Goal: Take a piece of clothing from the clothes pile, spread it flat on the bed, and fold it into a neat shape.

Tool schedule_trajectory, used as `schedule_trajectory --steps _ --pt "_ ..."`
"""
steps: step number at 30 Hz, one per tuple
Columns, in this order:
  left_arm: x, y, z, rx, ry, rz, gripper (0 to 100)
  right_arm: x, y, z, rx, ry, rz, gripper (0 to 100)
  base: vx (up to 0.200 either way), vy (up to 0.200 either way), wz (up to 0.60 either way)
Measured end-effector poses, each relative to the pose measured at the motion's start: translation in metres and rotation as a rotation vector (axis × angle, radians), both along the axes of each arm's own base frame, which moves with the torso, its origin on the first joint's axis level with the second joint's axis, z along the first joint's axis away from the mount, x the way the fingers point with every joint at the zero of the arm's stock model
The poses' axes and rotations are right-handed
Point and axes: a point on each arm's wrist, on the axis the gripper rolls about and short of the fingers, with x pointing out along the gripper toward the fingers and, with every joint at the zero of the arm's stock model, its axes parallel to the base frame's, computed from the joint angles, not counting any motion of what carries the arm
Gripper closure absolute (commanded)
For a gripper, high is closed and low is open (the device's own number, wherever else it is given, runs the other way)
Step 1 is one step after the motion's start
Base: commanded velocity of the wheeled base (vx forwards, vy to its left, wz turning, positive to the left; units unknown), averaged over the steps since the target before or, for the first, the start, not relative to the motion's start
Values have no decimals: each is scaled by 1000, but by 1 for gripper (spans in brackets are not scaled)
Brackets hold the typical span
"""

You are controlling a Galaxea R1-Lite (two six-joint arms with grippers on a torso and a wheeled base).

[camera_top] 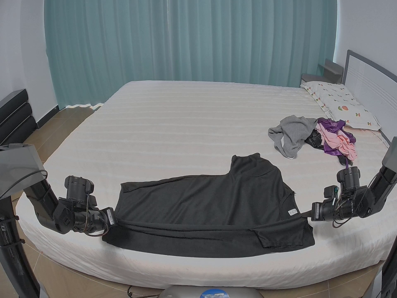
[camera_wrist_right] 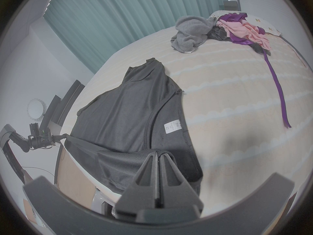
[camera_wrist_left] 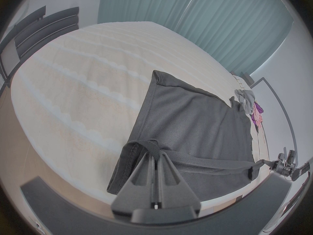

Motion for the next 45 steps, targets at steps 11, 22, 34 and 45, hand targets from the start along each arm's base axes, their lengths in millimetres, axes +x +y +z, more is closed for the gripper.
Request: schedule_trajectory --steps 11,22,34,45 --pt "4 1 -9 -3 21 4 100 15 12 -3 -16 -4 -20 100 0 0 0" --pt "3 0 -11 -16 31 6 0 18 19 -6 27 20 -47 0 0 0 0" --pt "-4 18 11 -222 -1 22 0 -13 14 15 110 31 -86 0 0 0 0" --pt "-25 29 24 -291 2 86 0 -65 11 29 186 -18 -154 0 0 55 0"
